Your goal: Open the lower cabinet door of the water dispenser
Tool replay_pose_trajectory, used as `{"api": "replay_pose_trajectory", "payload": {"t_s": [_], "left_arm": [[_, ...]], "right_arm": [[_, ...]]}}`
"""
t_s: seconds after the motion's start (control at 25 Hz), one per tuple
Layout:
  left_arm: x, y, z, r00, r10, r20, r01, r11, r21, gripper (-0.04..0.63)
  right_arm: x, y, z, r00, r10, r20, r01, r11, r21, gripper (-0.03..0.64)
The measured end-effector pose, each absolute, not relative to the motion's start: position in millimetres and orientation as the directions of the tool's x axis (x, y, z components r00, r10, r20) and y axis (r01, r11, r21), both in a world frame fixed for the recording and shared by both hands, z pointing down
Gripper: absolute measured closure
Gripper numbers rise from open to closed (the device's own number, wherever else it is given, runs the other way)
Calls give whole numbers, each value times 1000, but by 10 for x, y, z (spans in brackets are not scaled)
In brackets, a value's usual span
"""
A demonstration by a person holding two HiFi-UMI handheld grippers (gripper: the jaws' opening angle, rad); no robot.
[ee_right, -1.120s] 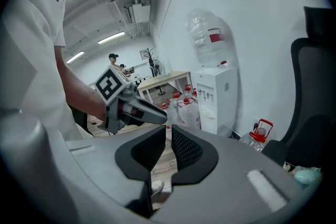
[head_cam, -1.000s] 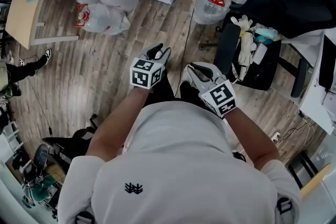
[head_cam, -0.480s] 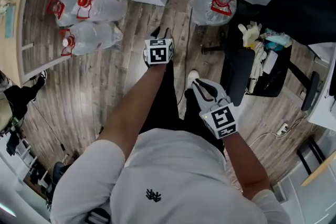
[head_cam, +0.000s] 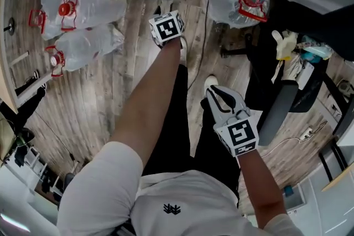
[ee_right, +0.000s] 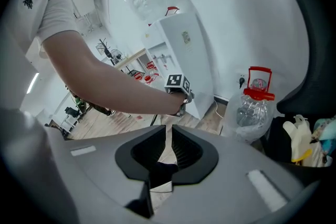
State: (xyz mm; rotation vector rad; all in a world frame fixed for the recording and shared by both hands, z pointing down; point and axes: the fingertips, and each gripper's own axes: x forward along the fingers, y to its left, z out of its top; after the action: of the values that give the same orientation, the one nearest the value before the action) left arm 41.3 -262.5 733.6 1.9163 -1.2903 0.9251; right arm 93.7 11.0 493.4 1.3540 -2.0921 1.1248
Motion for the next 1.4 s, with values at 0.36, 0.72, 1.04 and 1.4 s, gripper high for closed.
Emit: {"api": "replay_pose_trajectory", "payload": {"t_s": [0.36, 0.72, 1.04, 1.4], "left_arm": [[427, -3223, 7885, 165, -554, 816, -982, -169, 83, 330], [297, -3285, 8025, 70, -600, 797, -995, 18, 101, 315], [349, -3444, 7964, 60, -629, 775, -993, 44, 113, 289], [322, -3529, 7929, 76, -631, 772, -993, 25, 118, 283]], "right_arm": [[960, 111, 5376, -487, -527, 697, -866, 189, -462, 601], [936, 134, 5499, -523, -494, 695, -846, 206, -491, 601], [922, 206, 5554, -533, -476, 699, -841, 210, -499, 601], [914, 176, 5571, -537, -476, 696, -840, 225, -493, 601]]}}
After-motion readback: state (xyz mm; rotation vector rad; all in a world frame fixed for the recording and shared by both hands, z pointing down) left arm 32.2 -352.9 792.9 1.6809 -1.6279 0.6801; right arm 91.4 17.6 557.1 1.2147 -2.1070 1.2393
